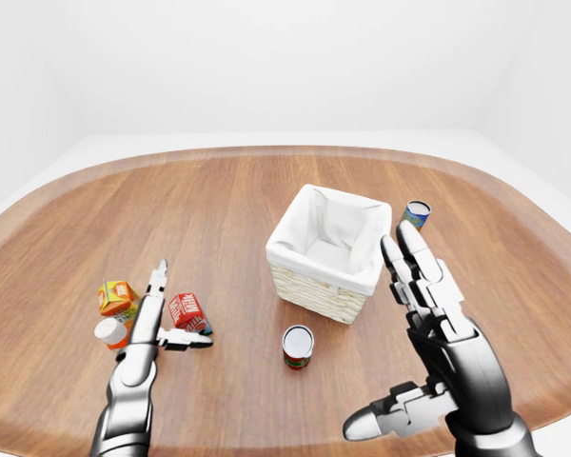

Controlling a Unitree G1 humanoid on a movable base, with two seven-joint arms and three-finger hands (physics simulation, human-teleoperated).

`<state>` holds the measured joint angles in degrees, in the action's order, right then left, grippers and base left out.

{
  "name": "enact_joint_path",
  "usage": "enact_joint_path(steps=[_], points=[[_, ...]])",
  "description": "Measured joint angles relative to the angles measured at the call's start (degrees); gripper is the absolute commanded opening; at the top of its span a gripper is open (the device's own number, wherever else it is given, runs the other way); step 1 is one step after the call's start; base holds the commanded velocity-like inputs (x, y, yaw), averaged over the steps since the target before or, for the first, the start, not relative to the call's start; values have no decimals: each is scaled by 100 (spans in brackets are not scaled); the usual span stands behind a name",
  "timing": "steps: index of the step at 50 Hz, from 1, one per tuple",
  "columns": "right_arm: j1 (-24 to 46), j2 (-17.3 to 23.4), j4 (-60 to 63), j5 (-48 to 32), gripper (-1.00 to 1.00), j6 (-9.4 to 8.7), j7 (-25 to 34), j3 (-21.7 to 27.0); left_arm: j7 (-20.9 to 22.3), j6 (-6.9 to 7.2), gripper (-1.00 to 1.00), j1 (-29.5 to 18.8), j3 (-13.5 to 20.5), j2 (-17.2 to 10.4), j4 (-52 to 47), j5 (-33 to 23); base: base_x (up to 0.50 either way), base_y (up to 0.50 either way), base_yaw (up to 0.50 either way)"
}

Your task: Pick the milk and place it in the basket.

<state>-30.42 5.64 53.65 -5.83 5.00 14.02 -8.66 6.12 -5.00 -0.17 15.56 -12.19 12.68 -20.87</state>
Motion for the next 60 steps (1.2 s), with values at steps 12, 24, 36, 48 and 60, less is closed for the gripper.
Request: enact_joint_path(steps=[12,24,36,48,60], points=[[-23,20,53,6,100,0,-11,-23,-299,0,-100,-173,-122,-175,675,-177,0,0,0],[-25,21,98,22,100,0,-7,-19,-363,0,-100,-253,-132,-256,800,-309,0,0,0],[-28,14,119,38,100,0,7,-8,-105,0,-100,-153,-169,-195,786,-146,0,0,0],[-30,14,100,42,100,0,6,-15,241,0,-100,-45,-133,-113,433,67,0,0,0],[-29,22,62,48,100,0,2,-15,563,0,-100,6,-14,-64,-193,224,0,0,0]])
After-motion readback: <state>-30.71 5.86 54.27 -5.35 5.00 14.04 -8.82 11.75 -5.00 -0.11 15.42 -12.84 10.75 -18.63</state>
